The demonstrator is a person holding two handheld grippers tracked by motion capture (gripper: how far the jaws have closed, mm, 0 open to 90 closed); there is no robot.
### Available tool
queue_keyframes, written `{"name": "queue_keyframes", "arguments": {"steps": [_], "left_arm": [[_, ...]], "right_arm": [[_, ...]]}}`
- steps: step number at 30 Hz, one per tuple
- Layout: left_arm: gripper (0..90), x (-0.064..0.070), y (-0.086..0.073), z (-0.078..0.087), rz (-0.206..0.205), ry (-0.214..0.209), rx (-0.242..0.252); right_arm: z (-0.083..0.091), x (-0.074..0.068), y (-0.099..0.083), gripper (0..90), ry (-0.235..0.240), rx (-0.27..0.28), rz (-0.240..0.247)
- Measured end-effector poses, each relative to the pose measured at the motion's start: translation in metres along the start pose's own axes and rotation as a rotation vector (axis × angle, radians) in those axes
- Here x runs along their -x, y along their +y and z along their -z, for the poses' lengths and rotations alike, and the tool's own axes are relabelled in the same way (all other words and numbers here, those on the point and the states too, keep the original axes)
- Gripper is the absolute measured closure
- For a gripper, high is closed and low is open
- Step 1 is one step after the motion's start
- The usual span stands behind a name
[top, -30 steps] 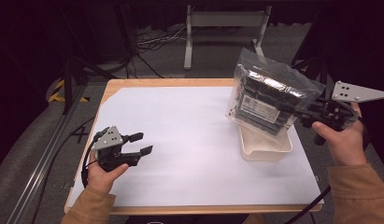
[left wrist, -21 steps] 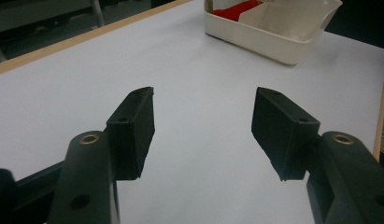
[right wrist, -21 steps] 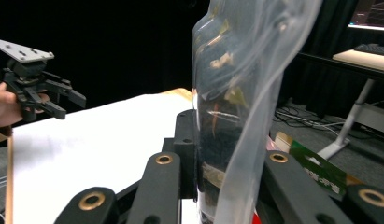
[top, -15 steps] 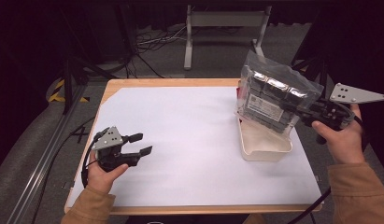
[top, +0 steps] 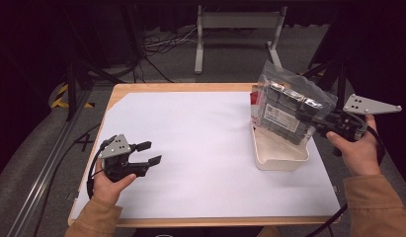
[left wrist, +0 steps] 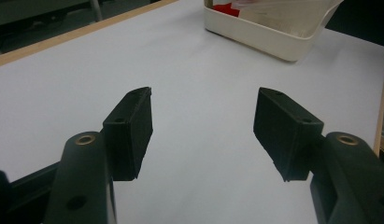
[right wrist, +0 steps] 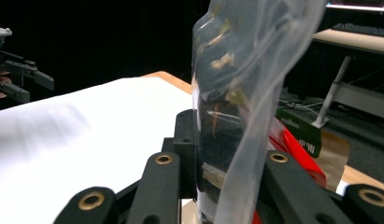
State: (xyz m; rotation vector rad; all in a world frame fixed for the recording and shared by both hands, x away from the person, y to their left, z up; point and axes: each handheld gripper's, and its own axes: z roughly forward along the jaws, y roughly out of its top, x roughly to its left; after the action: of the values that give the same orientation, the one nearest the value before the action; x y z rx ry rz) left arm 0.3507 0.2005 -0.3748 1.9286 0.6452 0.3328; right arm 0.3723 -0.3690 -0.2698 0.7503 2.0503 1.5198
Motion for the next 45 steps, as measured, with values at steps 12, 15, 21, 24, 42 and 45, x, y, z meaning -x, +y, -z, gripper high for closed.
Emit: {"name": "queue_keyframes", "arguments": {"steps": [12, 15, 21, 24, 42, 45], "left_arm": [[37.3, 0.000, -0.001, -0.001, 0.002, -0.008, -0.003], [37.3, 0.000, -0.001, -0.002, -0.002, -0.007, -0.004], [37.3, 0.000, -0.002, -0.003, 0.004, -0.007, -0.007], [37.3, 0.000, -0.002, -0.003, 0.005, -0.008, -0.006], [37.3, 0.001, -0.002, -0.003, 0.005, -0.008, -0.009], [37.3, 0.000, -0.002, -0.003, 0.006, -0.008, -0.007]], "right_arm": [[0.003, 0.003, -0.009, 75.7, -0.036, -0.029, -0.075], [0.000, 0.003, -0.015, 75.7, -0.037, -0.041, -0.091], [0.006, 0.005, -0.015, 75.8, -0.076, -0.062, -0.124], [0.008, 0.004, -0.013, 75.8, -0.083, -0.081, -0.129], [-0.006, -0.002, -0.020, 76.0, -0.081, -0.197, -0.130], [-0.002, -0.003, -0.013, 76.0, -0.099, -0.217, -0.123]]}}
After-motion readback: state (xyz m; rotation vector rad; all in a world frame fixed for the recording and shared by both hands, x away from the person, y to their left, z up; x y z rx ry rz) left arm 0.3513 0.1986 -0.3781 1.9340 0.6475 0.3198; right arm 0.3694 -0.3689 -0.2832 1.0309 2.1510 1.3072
